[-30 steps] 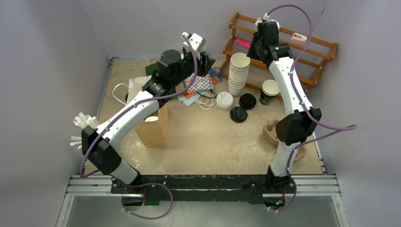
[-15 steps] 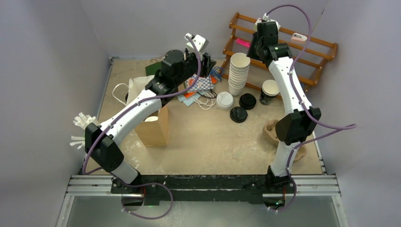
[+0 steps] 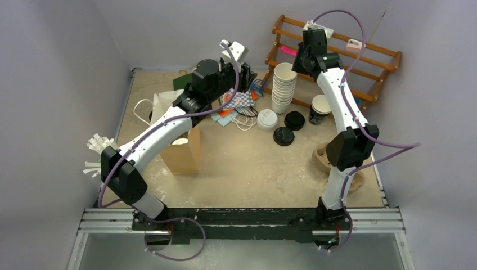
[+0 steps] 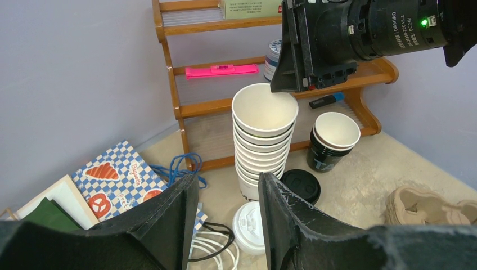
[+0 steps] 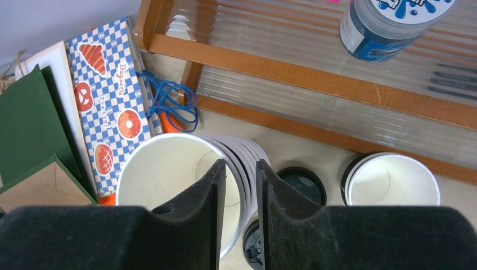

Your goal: Pack the takeout coffee

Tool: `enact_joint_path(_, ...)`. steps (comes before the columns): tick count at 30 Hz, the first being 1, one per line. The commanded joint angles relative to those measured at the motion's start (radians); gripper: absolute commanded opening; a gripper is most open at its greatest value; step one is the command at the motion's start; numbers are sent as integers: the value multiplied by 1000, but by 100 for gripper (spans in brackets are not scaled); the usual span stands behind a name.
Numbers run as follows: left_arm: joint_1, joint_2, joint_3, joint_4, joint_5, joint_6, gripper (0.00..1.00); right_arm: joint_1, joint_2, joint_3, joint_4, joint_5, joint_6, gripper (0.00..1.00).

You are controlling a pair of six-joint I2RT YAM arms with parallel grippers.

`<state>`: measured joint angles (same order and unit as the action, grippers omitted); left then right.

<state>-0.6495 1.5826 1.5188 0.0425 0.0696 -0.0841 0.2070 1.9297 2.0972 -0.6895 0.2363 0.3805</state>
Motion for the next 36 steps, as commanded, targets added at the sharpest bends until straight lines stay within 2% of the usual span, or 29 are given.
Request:
enact_joint_path(1, -3, -9, 25, 29, -12, 21, 46, -2, -8, -13, 31, -13, -9, 28)
enact_joint_path(7, -3, -12, 23, 27, -13, 25, 46, -3, -8, -13, 31, -28, -3, 19)
enact_joint_path(11, -3, -15, 21, 28, -13, 26, 46, -3, -13, 2, 18, -80, 13, 0)
enact_joint_path(36, -3, 12, 25, 24, -9, 22, 46, -3, -73, 88, 8, -108, 63, 0)
